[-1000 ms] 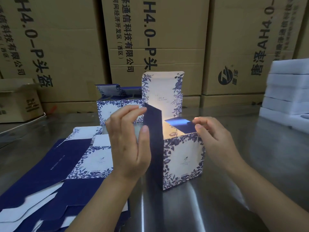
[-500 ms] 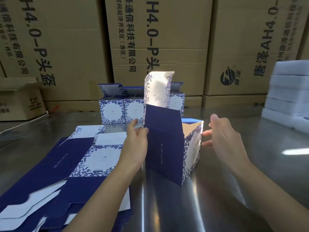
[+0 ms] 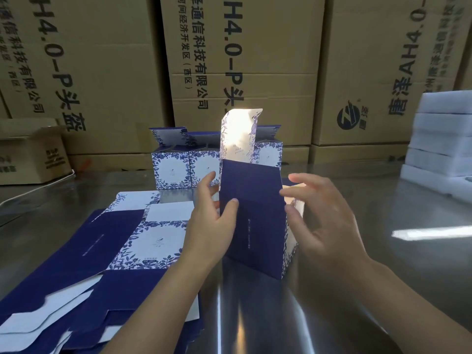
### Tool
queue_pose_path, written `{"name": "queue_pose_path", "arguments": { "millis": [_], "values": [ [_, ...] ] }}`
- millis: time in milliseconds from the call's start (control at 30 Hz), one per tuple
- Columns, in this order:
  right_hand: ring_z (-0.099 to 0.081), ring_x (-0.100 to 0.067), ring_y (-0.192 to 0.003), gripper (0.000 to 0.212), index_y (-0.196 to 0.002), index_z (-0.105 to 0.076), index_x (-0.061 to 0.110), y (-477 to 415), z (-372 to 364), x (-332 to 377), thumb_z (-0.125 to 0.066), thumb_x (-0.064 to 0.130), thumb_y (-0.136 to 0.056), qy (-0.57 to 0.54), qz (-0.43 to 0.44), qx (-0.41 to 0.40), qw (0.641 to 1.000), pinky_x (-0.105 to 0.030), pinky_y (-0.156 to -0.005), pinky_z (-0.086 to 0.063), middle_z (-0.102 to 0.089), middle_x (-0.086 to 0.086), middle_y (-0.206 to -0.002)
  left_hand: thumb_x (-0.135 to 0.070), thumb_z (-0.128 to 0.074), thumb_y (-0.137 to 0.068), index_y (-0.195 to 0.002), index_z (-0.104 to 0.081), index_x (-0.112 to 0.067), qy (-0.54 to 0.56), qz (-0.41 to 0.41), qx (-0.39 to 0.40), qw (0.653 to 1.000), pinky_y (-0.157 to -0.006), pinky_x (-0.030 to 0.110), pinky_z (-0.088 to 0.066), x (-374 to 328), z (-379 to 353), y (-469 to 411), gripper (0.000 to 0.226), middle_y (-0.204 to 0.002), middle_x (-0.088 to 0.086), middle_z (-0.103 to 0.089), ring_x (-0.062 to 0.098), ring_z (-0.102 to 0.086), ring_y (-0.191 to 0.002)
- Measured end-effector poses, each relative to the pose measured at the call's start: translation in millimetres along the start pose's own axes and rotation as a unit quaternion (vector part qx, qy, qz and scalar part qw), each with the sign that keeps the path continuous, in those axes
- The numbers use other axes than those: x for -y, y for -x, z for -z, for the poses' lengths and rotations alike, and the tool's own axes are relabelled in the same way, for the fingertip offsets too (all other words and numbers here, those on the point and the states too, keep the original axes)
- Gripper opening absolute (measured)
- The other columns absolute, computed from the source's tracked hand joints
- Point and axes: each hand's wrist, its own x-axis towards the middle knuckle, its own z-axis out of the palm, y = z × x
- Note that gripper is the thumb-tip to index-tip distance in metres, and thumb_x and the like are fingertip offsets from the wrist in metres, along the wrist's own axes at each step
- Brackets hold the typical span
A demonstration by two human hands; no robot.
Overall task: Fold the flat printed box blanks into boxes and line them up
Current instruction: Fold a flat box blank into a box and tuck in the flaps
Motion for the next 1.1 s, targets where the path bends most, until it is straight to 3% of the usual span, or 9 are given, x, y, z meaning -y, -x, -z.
{"name": "queue_pose_path", "arguments": {
  "millis": [67, 167, 267, 367, 600, 767, 933, 1100],
  "values": [
    [-0.054, -0.017, -0.09, 0.021, -0.097, -0.072, 0.013, 1.5, -3.3, -1.3, -0.055, 0.014, -0.085, 0.035, 0.061, -0.023, 0.997, -0.031, -0.083, -0.044, -0.058, 0.006, -0.12, -0.035, -0.05, -0.086, -0.133, -0.024, -0.047, -0.044, -0.043, -0.021, 0.998, -0.094, 0.038, -0.047, -3.7, -0.7, 3.4, 0.055, -0.13, -0.026, -0.041, -0.007, -0.05, -0.11],
    [-0.053, -0.019, -0.086, 0.02, -0.096, -0.075, 0.013, 0.4, -5.1, -4.1, -0.058, 0.012, -0.085, 0.075, 0.119, -0.041, 0.989, -0.036, -0.076, -0.044, -0.063, 0.003, -0.117, -0.024, -0.05, -0.082, -0.134, -0.037, -0.033, -0.12, -0.166, -0.086, 0.975, -0.1, 0.039, -0.043, -9.9, 2.4, 5.1, 0.054, -0.139, -0.01, -0.039, 0.008, -0.042, -0.125],
    [-0.054, -0.016, -0.089, 0.022, -0.1, -0.074, 0.016, -0.5, -5.8, -4.0, -0.058, 0.016, -0.084, 0.092, 0.115, -0.024, 0.989, -0.034, -0.075, -0.042, -0.065, 0.005, -0.116, -0.013, -0.05, -0.08, -0.124, -0.056, -0.015, -0.195, -0.268, -0.121, 0.936, -0.098, 0.03, -0.038, -13.5, 5.3, 5.7, 0.044, -0.127, -0.001, -0.051, 0.013, -0.046, -0.115],
    [-0.054, -0.014, -0.09, 0.025, -0.101, -0.073, 0.016, 0.2, -5.1, -2.6, -0.056, 0.019, -0.083, 0.104, 0.096, 0.0, 0.99, -0.031, -0.074, -0.04, -0.066, 0.003, -0.115, -0.016, -0.045, -0.08, -0.121, -0.061, -0.011, -0.243, -0.301, -0.088, 0.918, -0.097, 0.025, -0.034, -14.5, 3.9, 8.4, 0.043, -0.126, 0.001, -0.058, 0.015, -0.047, -0.112],
    [-0.055, -0.013, -0.088, 0.029, -0.103, -0.072, 0.016, -1.0, -2.4, -0.3, -0.053, 0.026, -0.082, 0.109, 0.03, 0.024, 0.993, -0.031, -0.075, -0.041, -0.07, 0.007, -0.1, -0.015, -0.046, -0.081, -0.127, -0.057, -0.012, -0.279, -0.281, 0.007, 0.918, -0.098, 0.022, -0.028, -9.0, -0.3, 10.9, 0.048, -0.136, -0.001, -0.054, 0.009, -0.039, -0.123],
    [-0.051, -0.013, -0.083, 0.026, -0.096, -0.074, 0.017, -1.1, -3.7, -1.8, -0.057, 0.032, -0.082, 0.112, 0.007, 0.026, 0.993, -0.032, -0.074, -0.039, -0.071, 0.007, -0.096, -0.019, -0.04, -0.082, -0.117, -0.062, -0.01, -0.296, -0.291, -0.027, 0.909, -0.09, 0.024, -0.032, -9.5, -0.7, 9.1, 0.043, -0.119, 0.0, -0.064, 0.009, -0.046, -0.112],
    [-0.049, -0.013, -0.08, 0.022, -0.092, -0.073, 0.019, -0.4, -5.0, -2.3, -0.059, 0.032, -0.082, 0.097, -0.024, 0.028, 0.995, -0.032, -0.074, -0.039, -0.071, 0.009, -0.093, -0.017, -0.057, -0.086, -0.102, -0.071, -0.017, -0.303, -0.296, -0.058, 0.904, -0.082, 0.028, -0.039, -8.1, 1.9, 4.1, 0.021, -0.103, -0.007, -0.07, 0.013, -0.057, -0.098],
    [-0.045, -0.013, -0.076, 0.014, -0.086, -0.074, 0.02, -3.4, -3.6, -2.2, -0.066, 0.029, -0.081, 0.069, -0.042, 0.035, 0.996, -0.032, -0.073, -0.038, -0.069, 0.009, -0.086, -0.018, -0.06, -0.085, -0.093, -0.075, -0.016, -0.283, -0.29, -0.05, 0.913, -0.076, 0.031, -0.049, -11.6, 5.4, 1.5, 0.017, -0.094, -0.005, -0.072, 0.021, -0.063, -0.088]
  ]
}}
